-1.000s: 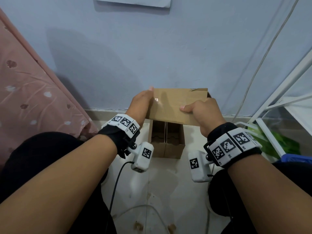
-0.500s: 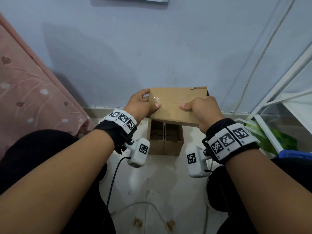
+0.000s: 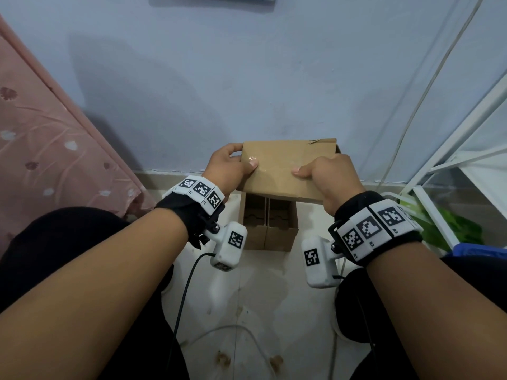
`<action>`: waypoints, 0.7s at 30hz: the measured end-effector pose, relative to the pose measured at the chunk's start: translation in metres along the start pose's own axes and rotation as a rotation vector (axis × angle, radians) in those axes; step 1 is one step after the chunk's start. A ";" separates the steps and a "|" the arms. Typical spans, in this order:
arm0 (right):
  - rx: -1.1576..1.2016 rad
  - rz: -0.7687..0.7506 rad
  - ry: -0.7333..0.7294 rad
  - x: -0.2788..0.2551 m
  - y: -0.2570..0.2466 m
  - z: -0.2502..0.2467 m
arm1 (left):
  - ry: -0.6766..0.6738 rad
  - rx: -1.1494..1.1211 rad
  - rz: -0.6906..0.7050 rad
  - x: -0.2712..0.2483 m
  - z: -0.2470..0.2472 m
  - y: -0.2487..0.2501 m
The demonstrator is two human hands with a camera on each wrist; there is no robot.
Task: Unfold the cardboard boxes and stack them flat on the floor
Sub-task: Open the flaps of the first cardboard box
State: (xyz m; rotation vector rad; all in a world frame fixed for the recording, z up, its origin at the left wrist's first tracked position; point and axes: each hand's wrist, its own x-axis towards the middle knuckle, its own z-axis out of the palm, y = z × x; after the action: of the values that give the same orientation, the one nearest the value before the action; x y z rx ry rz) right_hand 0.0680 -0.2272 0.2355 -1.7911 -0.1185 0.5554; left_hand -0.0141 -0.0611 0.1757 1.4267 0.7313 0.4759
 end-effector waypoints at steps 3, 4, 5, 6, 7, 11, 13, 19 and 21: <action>-0.013 0.007 0.001 0.002 0.000 -0.004 | -0.030 -0.005 -0.010 -0.001 0.000 -0.001; -0.013 0.007 -0.003 0.002 0.000 -0.004 | -0.040 -0.007 -0.011 -0.001 -0.001 -0.001; -0.012 0.006 -0.001 0.001 -0.001 -0.005 | -0.053 -0.015 -0.012 -0.002 -0.001 -0.001; -0.011 0.005 0.000 0.001 -0.001 -0.005 | -0.067 -0.022 -0.011 -0.002 -0.002 -0.001; -0.008 0.003 0.003 0.001 -0.001 -0.005 | -0.084 -0.026 -0.007 -0.002 -0.002 -0.001; -0.009 -0.026 0.003 0.000 -0.001 -0.003 | -0.080 -0.086 -0.043 -0.005 0.002 0.003; -0.030 -0.036 0.000 0.000 0.000 -0.002 | -0.038 -0.141 -0.086 -0.009 0.006 0.006; -0.047 -0.036 -0.007 0.002 -0.001 -0.002 | -0.002 -0.035 -0.042 -0.003 0.008 -0.004; -0.030 -0.018 0.010 0.004 -0.001 -0.005 | -0.055 -0.033 -0.052 -0.003 0.005 -0.004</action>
State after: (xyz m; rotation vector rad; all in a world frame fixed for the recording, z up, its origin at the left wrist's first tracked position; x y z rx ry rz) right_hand 0.0740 -0.2304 0.2359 -1.8198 -0.1370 0.5344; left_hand -0.0131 -0.0665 0.1722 1.3820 0.7114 0.4052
